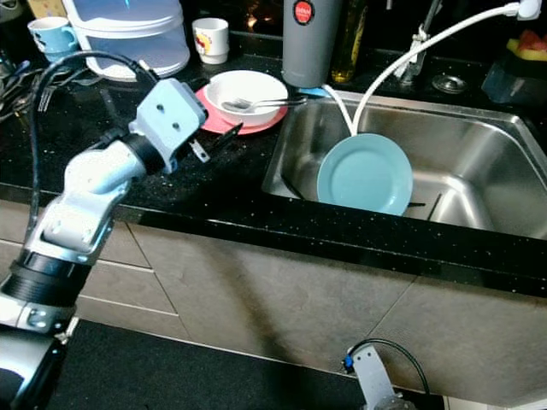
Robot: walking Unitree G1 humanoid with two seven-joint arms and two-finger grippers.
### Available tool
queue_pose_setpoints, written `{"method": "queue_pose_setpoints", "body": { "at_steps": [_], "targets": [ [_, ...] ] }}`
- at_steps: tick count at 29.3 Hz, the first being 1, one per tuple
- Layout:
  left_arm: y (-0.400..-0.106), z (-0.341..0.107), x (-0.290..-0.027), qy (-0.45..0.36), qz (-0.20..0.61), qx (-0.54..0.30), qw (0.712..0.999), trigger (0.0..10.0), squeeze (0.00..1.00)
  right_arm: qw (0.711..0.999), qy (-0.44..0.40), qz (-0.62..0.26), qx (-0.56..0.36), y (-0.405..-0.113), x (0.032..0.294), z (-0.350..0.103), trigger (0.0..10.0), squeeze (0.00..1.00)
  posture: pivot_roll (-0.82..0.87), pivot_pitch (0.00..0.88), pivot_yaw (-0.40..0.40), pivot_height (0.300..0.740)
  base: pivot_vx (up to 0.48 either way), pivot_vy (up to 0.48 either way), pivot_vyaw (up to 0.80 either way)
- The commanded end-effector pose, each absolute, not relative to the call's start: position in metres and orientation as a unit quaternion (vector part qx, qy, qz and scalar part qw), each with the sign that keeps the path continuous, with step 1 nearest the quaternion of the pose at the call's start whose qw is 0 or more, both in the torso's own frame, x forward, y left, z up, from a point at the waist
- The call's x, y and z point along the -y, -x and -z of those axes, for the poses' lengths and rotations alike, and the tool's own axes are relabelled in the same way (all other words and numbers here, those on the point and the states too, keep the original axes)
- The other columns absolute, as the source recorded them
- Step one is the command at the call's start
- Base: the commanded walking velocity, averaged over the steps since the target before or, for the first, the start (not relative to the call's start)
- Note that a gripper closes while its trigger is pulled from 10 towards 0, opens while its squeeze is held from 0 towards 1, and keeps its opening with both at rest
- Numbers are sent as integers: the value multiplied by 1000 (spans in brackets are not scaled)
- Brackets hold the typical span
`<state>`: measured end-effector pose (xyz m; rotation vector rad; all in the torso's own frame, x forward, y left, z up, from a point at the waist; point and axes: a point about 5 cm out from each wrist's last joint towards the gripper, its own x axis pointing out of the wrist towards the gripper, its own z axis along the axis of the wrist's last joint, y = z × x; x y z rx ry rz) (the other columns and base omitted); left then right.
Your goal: Kitchen organization
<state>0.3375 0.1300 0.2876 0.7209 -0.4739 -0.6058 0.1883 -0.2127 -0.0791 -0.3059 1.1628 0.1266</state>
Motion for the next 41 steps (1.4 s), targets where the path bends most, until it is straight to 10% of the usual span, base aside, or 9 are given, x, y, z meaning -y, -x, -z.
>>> {"method": "queue_pose_setpoints", "body": {
  "at_steps": [1, 41],
  "targets": [
    [-334, -281, -129, -351, 309, 210, 859, 10000, 0, 821, 133, -51, -553, -183, 214, 81, 10000, 0, -10, 86, -16, 740, 0, 0, 0],
    [-336, -281, -138, -350, 278, 211, 869, 10000, 0, 824, 128, -45, -550, -184, 214, 81, 10000, 0, -19, 97, -8, 740, 0, 0, 0]
  ]
}}
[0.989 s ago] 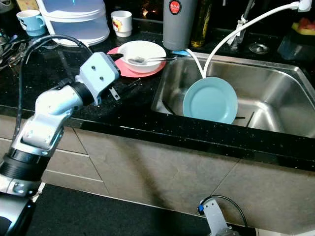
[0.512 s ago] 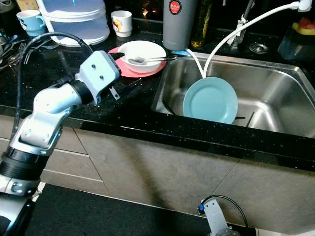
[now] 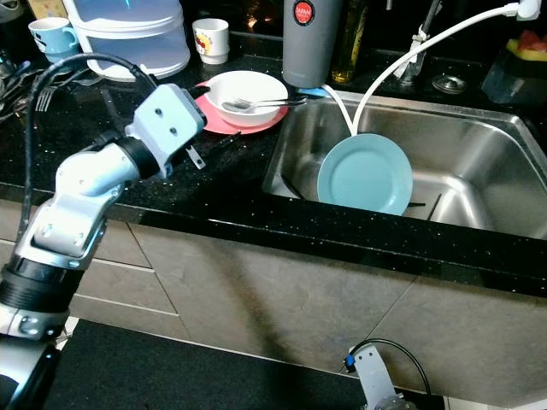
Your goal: Kitchen organization
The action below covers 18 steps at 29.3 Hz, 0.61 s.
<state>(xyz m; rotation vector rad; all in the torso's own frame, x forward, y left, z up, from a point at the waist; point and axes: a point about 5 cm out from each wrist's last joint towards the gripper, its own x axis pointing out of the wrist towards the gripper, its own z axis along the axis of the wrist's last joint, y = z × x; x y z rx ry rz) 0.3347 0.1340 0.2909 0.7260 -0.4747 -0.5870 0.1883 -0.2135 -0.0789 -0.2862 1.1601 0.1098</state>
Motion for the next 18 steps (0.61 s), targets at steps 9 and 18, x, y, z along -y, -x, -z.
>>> {"method": "queue_pose_setpoints", "body": {
  "at_steps": [9, 18],
  "targets": [
    [-342, -286, -143, -357, 258, 216, 871, 10000, 0, 825, 124, -42, -550, -184, 212, 81, 10000, 0, -22, 91, -4, 740, 0, 0, 0],
    [-342, -294, -149, -357, 220, 239, 876, 10000, 0, 826, 126, -42, -548, -186, 212, 81, 10000, 0, -32, 84, -10, 740, 0, 0, 0]
  ]
}}
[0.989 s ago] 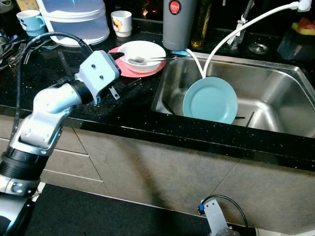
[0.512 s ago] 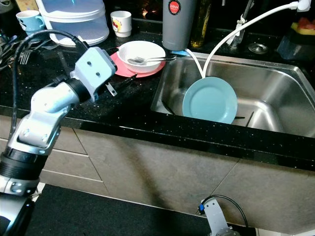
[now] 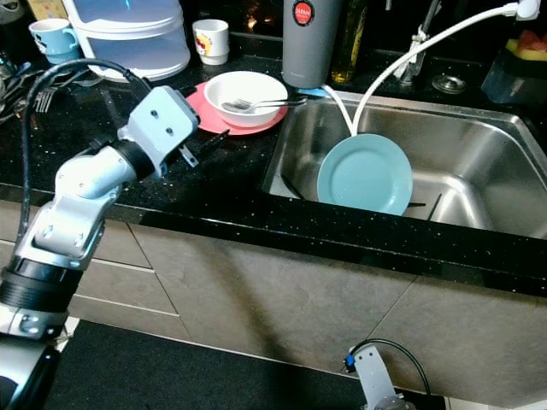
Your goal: Kitchen organization
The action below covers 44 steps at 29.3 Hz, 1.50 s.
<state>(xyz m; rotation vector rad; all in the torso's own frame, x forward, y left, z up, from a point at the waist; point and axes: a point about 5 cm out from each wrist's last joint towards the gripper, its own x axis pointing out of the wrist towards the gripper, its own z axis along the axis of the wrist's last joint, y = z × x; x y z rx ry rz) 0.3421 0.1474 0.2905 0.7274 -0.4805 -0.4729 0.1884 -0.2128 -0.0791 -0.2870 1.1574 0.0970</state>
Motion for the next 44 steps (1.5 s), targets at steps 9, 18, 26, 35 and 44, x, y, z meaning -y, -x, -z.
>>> {"method": "queue_pose_setpoints", "body": {
  "at_steps": [9, 18, 26, 35, 44],
  "targets": [
    [-349, -297, -161, -383, 178, 239, 874, 10000, 0, 830, 121, -32, -544, -187, 214, 80, 10000, 0, -29, 89, -11, 740, 0, 0, 0],
    [-360, -316, -178, -442, 105, 265, 850, 10000, 0, 827, 124, -28, -547, -182, 217, 82, 10000, 0, -39, 108, -23, 740, 0, 0, 0],
    [-366, -326, -166, -431, 137, 294, 842, 10000, 0, 823, 131, -35, -552, -179, 218, 83, 10000, 0, -39, 134, -31, 740, 0, 0, 0],
    [-369, -321, -147, -306, 173, 307, 884, 10000, 0, 821, 120, -28, -558, -170, 218, 86, 10000, 0, -62, 169, -8, 740, 0, 0, -775],
    [-367, -314, -139, -212, 176, 310, 910, 10000, 0, 826, 119, -25, -551, -176, 218, 84, 10000, 0, -59, 150, -15, 740, 0, 0, -178]
  ]
}}
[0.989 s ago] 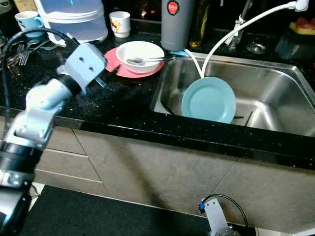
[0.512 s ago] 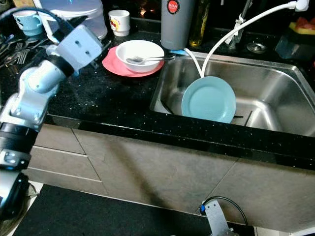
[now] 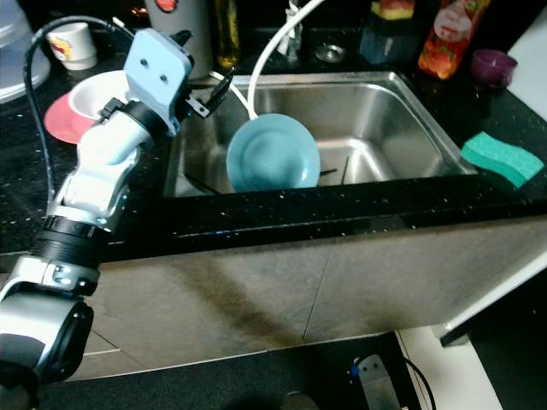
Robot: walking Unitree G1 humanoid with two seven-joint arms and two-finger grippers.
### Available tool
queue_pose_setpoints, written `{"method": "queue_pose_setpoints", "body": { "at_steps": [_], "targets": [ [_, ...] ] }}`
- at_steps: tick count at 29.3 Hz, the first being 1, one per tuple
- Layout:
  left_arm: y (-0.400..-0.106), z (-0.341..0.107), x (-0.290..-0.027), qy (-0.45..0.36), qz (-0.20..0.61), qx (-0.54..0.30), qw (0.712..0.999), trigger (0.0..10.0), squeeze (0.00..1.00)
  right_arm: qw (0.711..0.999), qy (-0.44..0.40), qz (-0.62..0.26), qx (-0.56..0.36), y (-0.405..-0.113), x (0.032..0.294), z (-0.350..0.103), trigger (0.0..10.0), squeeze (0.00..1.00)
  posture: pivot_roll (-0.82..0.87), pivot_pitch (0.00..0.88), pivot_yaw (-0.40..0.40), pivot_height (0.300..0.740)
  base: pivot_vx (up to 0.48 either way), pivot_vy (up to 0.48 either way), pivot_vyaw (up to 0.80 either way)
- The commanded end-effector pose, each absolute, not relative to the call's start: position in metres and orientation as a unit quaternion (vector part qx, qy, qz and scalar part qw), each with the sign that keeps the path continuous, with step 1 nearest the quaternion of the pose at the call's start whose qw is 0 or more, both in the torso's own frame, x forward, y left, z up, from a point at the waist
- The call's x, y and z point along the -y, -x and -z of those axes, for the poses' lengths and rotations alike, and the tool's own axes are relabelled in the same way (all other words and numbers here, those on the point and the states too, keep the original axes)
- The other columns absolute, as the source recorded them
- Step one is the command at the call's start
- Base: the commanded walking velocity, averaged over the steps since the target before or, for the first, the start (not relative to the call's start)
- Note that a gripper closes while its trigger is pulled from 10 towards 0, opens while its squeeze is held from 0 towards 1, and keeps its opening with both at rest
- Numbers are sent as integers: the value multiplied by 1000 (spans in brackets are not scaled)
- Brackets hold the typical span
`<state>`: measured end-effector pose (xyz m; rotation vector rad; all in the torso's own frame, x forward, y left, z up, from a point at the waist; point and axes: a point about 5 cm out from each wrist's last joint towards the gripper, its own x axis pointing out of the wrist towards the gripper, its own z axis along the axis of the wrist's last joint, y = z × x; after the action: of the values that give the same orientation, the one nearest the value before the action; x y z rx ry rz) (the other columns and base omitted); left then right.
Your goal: Kitchen organization
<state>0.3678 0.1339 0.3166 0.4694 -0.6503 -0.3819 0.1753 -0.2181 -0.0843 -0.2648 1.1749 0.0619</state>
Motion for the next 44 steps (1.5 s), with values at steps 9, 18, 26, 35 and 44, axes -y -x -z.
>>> {"method": "queue_pose_setpoints", "body": {
  "at_steps": [9, 18, 26, 35, 44],
  "targets": [
    [-361, -299, -161, -190, 134, 281, 931, 10000, 0, 820, 143, -35, -553, -180, 221, 82, 10000, 0, -33, 151, -32, 740, 0, 0, 0],
    [-347, -272, -174, -155, 122, 242, 950, 10000, 0, 853, 99, 48, -511, -182, 221, 81, 10000, 0, -1, 127, -41, 740, 0, 0, 0],
    [-340, -269, -179, -155, 113, 231, 954, 10000, 0, 851, 111, 51, -510, -180, 219, 82, 10000, 0, 15, 104, -42, 740, 0, 0, 0],
    [-337, -265, -179, -157, 120, 217, 956, 10000, 0, 850, 107, 54, -513, -176, 217, 84, 10000, 0, 12, 122, -23, 740, 0, 0, 0],
    [-339, -268, -179, -163, 118, 212, 957, 10000, 0, 850, 107, 52, -514, -176, 216, 85, 10000, 0, 8, 129, -19, 740, 28, 0, 0]
  ]
}}
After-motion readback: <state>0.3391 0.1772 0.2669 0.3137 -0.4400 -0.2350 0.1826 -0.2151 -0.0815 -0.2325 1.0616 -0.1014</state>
